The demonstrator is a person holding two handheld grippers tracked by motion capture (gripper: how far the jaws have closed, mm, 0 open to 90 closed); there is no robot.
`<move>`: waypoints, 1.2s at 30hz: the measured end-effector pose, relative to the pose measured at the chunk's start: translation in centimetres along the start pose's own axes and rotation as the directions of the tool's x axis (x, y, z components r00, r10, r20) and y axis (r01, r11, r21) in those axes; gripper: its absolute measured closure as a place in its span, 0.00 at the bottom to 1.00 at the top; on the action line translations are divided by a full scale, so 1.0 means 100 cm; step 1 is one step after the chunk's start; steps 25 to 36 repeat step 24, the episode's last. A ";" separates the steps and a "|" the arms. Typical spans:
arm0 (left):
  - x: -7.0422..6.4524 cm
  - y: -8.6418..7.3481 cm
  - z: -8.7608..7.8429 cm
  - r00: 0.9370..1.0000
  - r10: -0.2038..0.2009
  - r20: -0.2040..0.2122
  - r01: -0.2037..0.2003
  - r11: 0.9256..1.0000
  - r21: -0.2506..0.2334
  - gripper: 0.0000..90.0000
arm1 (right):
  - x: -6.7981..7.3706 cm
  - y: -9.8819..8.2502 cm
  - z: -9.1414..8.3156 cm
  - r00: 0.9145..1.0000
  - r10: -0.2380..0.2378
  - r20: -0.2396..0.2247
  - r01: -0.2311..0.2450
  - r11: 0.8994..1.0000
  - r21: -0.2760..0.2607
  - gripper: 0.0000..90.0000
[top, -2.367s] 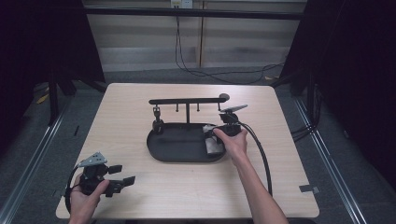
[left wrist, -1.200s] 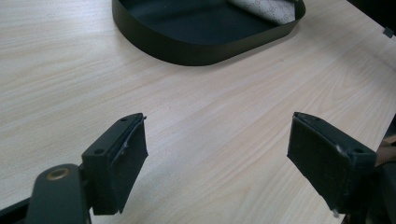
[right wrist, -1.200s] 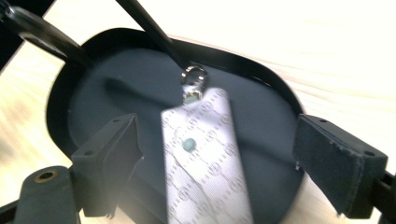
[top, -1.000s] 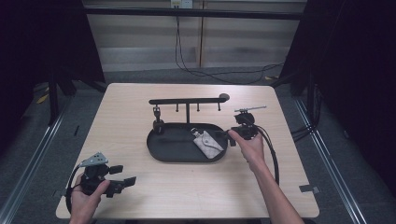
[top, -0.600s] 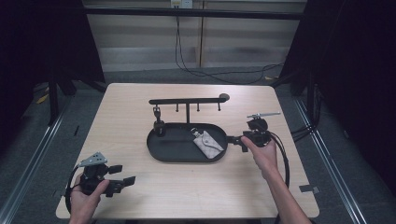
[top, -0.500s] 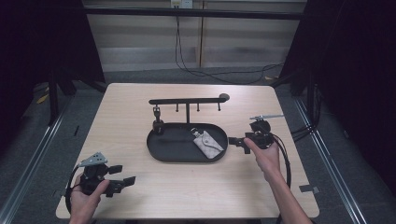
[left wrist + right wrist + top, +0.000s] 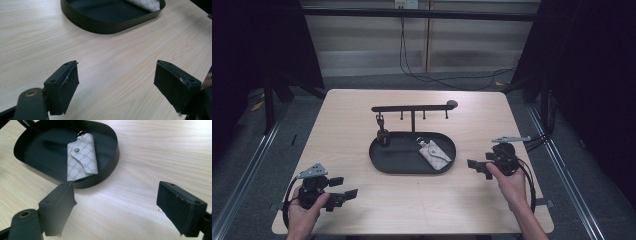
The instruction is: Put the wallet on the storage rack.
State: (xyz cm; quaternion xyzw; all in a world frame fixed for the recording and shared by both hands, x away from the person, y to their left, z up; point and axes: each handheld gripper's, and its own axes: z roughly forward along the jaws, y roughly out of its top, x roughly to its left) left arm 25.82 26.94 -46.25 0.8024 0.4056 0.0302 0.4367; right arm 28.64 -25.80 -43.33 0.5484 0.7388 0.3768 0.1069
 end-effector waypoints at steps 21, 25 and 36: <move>0.000 0.000 0.000 1.000 0.001 0.000 -0.001 1.000 0.002 0.22 | -0.020 -0.064 -0.028 0.998 0.033 0.062 -0.032 0.999 -0.019 0.17; 0.000 0.000 0.000 1.000 0.004 0.000 -0.004 1.000 0.000 0.22 | -0.027 -0.071 -0.027 0.996 0.050 0.077 -0.050 0.999 -0.011 0.17; 0.000 0.000 0.000 1.000 0.004 0.000 -0.004 1.000 0.000 0.22 | -0.027 -0.071 -0.027 0.996 0.050 0.077 -0.050 0.999 -0.011 0.17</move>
